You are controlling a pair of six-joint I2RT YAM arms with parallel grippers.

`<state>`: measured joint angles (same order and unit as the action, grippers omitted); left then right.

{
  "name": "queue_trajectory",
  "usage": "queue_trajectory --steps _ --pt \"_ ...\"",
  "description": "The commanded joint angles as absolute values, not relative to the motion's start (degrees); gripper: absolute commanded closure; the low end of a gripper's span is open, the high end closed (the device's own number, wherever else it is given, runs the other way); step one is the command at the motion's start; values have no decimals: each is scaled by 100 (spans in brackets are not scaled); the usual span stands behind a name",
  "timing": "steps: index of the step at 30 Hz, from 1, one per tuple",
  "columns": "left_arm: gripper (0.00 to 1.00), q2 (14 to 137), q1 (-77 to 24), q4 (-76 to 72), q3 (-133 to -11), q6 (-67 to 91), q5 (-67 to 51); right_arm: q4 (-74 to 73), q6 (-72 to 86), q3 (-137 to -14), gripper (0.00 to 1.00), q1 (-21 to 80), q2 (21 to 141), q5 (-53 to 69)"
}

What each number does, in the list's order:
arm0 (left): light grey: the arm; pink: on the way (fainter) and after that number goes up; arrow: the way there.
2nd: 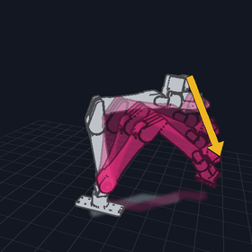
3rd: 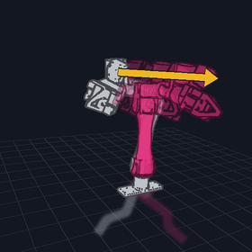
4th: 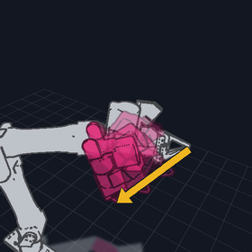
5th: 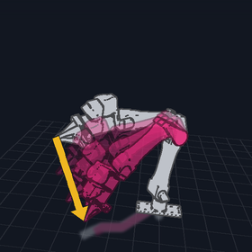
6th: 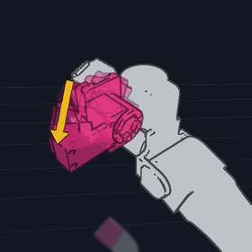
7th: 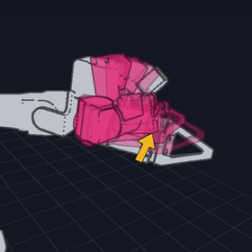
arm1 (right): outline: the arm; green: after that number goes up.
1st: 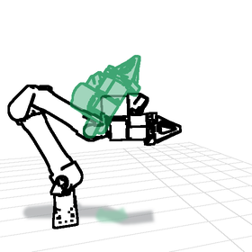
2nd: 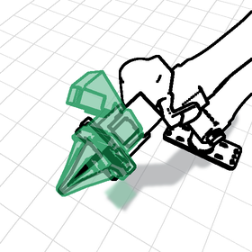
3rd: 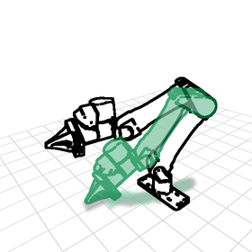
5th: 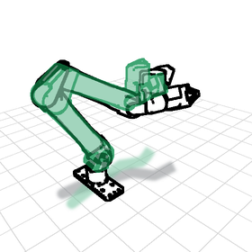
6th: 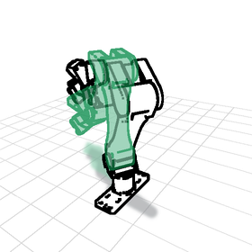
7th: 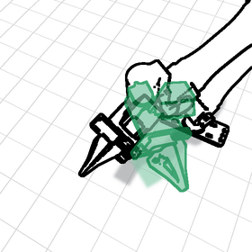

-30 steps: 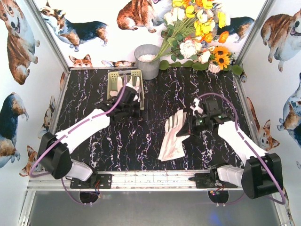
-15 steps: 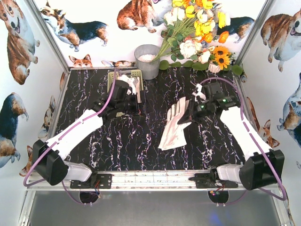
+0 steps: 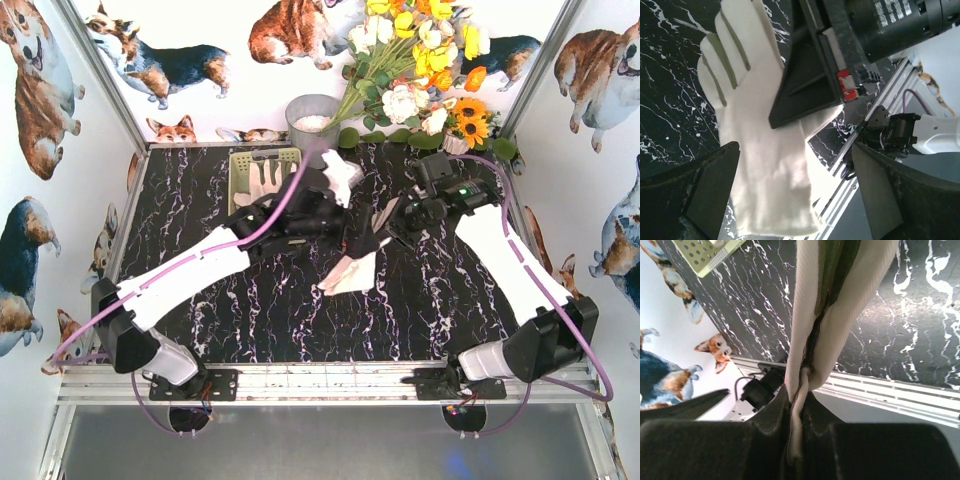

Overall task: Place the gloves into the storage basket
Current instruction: Pick up the glove at the corner of the board, then turn over the glove.

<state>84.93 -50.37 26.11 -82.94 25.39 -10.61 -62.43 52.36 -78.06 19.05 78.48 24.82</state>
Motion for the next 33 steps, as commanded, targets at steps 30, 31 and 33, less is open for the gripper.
queue_trajectory --steps 30,31,33 --pt "66 10462 -6133 4615 -10286 766 1363 -6759 7048 -9042 100 2259 8679 1940" --pt "72 10491 -6129 4628 -10303 805 1388 -6750 7043 -9017 100 2259 8679 1936" --pt "86 10515 -6127 4658 -10325 877 1463 -6690 7037 -8970 100 2259 8648 1921"
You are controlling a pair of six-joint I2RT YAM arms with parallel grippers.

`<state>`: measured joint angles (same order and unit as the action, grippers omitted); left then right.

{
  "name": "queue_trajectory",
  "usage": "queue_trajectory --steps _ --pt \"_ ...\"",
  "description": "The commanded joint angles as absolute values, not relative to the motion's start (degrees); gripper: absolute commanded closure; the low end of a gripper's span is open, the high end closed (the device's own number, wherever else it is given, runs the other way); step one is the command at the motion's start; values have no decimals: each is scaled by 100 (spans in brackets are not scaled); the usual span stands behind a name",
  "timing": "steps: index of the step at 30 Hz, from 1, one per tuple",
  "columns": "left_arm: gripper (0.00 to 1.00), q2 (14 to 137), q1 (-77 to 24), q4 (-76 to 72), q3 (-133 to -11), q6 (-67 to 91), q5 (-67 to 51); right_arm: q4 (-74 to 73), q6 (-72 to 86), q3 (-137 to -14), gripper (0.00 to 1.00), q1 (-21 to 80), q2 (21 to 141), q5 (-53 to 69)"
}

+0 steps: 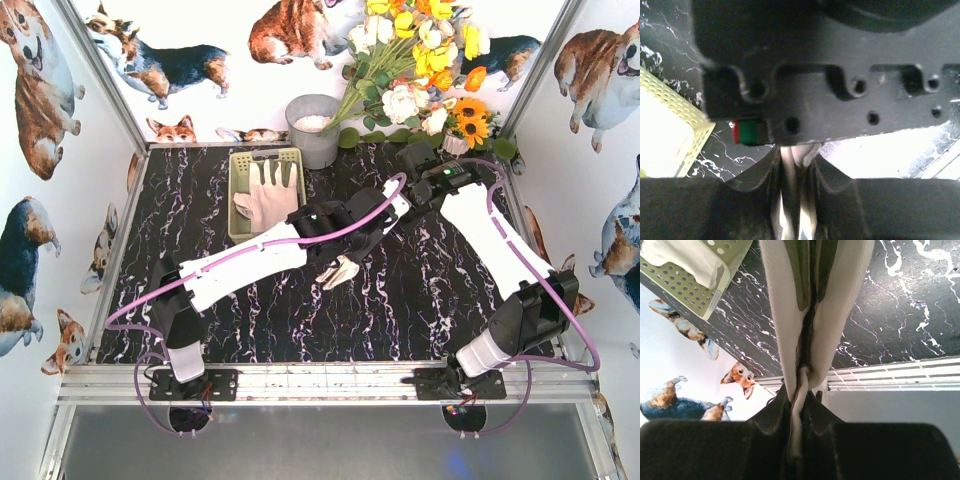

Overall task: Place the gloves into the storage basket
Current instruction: Turn over the glove.

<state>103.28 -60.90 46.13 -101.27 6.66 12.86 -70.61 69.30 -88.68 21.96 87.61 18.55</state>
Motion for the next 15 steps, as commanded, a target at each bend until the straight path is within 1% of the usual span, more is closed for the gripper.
queue_trajectory --steps 1,2,3,7,8,9,12,13,14,15 --pt "92 10507 -6127 4666 -10325 912 1500 -6650 7040 -8956 100 2259 8625 1918" --pt "98 10485 -6133 4665 -10304 966 1537 -6622 7035 -8936 100 2254 8604 1891" --pt "100 10462 -6129 4658 -10285 1001 1566 -6594 7015 -8931 100 2252 8578 1857" --pt "100 10338 -6128 4675 -10232 1131 1606 -6523 6867 -8937 100 2205 8466 1684" --pt "100 10314 -6115 4698 -10226 1172 1611 -6510 6824 -8945 92 2186 8431 1661" --pt "100 10283 -6102 4720 -10211 1221 1593 -6486 6771 -8966 80 2162 8391 1627" --pt "100 10191 -5993 4748 -10136 1407 1385 -6401 6496 -9059 52 2075 8279 1608" --pt "100 10160 -5954 4746 -10098 1481 1348 -6399 6401 -9102 45 2022 8253 1619" --pt "100 10096 -5923 4734 -10057 1547 1307 -6398 6315 -9143 41 1964 8225 1658" --pt "100 10054 -5883 4720 -10010 1608 1256 -6413 6236 -9183 34 1888 8192 1687"
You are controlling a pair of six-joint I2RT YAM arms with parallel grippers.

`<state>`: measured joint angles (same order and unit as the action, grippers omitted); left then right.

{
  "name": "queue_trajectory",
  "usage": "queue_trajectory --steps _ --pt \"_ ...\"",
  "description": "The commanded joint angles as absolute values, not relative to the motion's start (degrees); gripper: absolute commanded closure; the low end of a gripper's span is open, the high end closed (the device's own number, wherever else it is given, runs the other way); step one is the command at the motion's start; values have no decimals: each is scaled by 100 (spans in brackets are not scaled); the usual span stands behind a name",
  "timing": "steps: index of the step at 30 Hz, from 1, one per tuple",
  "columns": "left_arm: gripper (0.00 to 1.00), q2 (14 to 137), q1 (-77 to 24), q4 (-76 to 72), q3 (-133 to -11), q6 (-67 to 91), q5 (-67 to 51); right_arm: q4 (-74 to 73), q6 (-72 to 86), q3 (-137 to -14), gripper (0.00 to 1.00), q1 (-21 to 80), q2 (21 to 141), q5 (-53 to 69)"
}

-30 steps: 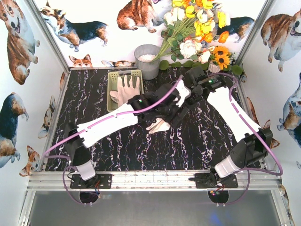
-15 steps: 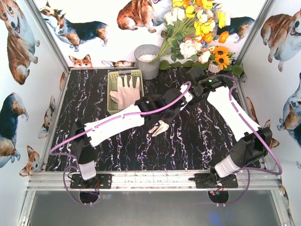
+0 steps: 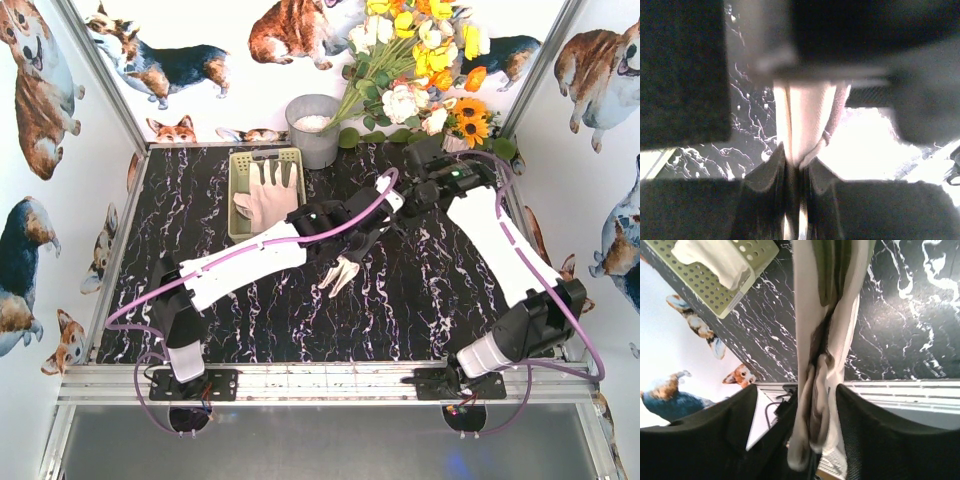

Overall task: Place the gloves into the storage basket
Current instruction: Turn over the glove.

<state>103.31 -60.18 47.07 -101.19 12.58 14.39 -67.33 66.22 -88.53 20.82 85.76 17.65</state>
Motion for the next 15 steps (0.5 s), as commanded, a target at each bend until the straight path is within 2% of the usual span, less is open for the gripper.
queue_trajectory --steps 1,2,4,9,15 --pt "100 10023 -5837 4720 -9968 1669 1205 -6428 6161 -9223 26 1804 8159 1709" --pt "100 9986 -5791 4721 -9932 1723 1151 -6442 6096 -9266 19 1723 8116 1725" --pt "100 9924 -5701 4749 -9869 1838 1065 -6470 5928 -9365 14 1525 8031 1746" --pt "100 9656 -5263 4686 -9833 2397 705 -6242 5437 -9365 12 1063 7666 1905" --pt "100 9037 -4413 4003 -9630 3746 -368 -4436 5321 -7983 11 706 6742 2924"
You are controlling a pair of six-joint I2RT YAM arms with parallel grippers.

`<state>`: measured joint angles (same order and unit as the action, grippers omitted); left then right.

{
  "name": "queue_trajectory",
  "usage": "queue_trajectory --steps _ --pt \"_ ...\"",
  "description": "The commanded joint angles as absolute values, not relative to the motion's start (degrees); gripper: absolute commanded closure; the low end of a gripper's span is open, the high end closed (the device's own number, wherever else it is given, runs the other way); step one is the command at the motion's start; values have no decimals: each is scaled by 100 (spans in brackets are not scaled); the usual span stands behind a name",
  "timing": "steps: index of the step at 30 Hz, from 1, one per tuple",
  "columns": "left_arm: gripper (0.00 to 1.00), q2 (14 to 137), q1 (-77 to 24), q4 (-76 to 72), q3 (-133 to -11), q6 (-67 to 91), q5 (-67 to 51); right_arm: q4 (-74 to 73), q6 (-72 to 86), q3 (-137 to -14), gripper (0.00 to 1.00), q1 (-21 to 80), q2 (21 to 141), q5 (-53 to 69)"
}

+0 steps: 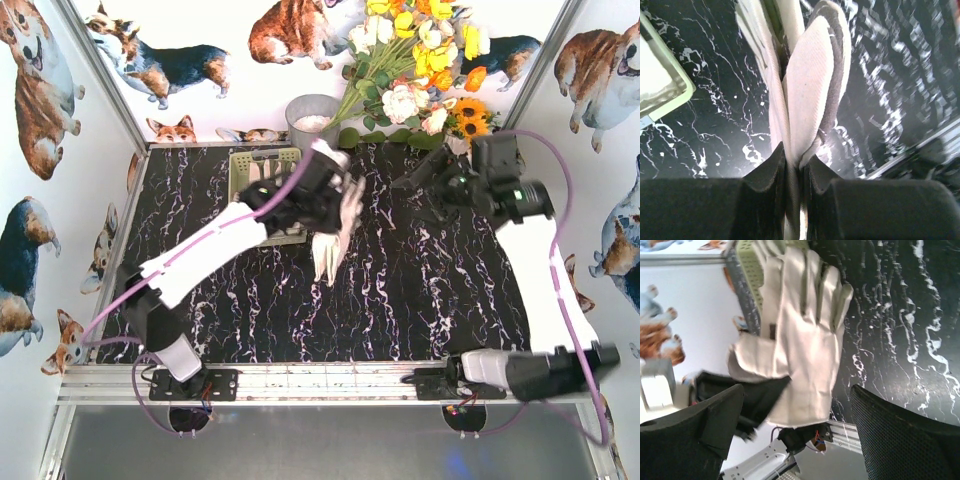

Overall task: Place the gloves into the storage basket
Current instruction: Turn over the glove.

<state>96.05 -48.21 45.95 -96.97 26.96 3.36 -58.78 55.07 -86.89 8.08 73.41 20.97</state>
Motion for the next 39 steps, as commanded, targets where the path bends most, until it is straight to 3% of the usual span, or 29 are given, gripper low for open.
queue_trajectory --steps 1,6,15,23,27,31,33,37,38,39 --pt "100 8930 -4302 3847 -9575 4052 -480 -4065 5499 -7720 11 703 6627 3077" --pt "100 8348 -3774 2789 -9077 5196 -988 -2175 6634 -6683 8 718 6443 3888" --pt "100 7972 -3439 1336 -8910 6383 -968 277 8611 -5900 6 1140 6337 3736" --pt "100 7932 -3437 512 -8871 6960 -861 1345 9553 -6023 4 1731 6736 3373" --pt "100 7983 -3437 127 -8795 7223 -939 1939 10115 -5983 8 1837 6934 3388" --pt "100 7945 -3454 -26 -8588 7274 -979 2572 10448 -6023 29 1881 7147 3404" --pt "100 7867 -3454 32 -8432 7238 -974 2713 10501 -6021 47 1880 7218 3404" --pt "100 7724 -3454 117 -8035 7254 -1113 2644 10318 -6005 92 1883 7303 3558" --pt "100 7637 -3450 160 -7913 7235 -1138 2509 10214 -5997 100 1873 7304 3632" --pt "94 7562 -3454 223 -7803 7191 -1119 2329 10068 -5983 100 1872 7292 3709"
